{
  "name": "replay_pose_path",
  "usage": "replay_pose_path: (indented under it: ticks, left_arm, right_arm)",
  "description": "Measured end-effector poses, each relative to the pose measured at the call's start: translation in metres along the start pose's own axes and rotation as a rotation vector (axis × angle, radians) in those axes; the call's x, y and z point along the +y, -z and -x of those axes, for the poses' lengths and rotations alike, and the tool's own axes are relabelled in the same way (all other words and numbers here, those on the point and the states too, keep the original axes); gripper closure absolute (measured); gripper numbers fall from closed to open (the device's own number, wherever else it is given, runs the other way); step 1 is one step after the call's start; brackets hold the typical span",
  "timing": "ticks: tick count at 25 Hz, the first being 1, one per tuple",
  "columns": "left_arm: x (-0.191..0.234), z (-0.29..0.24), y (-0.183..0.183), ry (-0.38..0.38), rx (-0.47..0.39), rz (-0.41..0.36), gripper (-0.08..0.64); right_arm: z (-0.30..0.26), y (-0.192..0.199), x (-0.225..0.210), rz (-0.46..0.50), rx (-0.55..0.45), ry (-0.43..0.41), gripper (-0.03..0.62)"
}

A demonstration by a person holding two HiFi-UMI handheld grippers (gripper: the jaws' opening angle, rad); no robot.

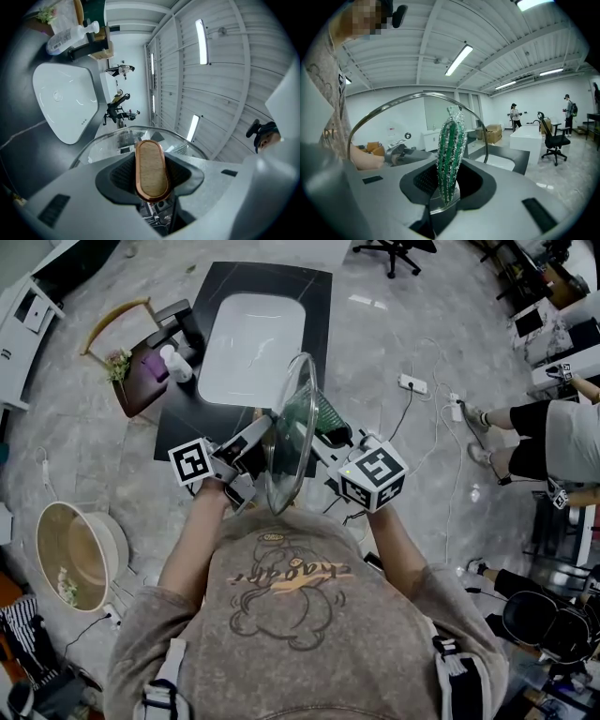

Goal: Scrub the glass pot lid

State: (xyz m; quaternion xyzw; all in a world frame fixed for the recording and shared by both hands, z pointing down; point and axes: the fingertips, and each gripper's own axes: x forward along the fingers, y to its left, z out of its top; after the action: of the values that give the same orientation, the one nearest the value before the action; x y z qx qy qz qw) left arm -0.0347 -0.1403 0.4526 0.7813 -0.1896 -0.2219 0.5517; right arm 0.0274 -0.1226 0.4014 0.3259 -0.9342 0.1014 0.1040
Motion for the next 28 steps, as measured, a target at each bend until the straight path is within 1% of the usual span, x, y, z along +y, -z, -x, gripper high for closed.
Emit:
replay_pose_path:
  ticks: [14,22,28]
  left_arm:
    - [-0.012,-0.004,0.006,0.032,0.057,-0.003,0.389]
    - [-0.012,-0.007,0.007,0.044,0.046,0.036,0.390]
    - [-0.016,-0.012,0.005,0.053,0.043,0.046,0.390]
  right_arm:
    - [-0.021,0.015,-0.046,-0.020,0.045,0.076,0.499]
    - [-0.038,0.048,-0.064,-0.050,0.126,0.099,0.499]
    - [-0.049,0.085,-0.070,-0.077,0.204,0.087,0.499]
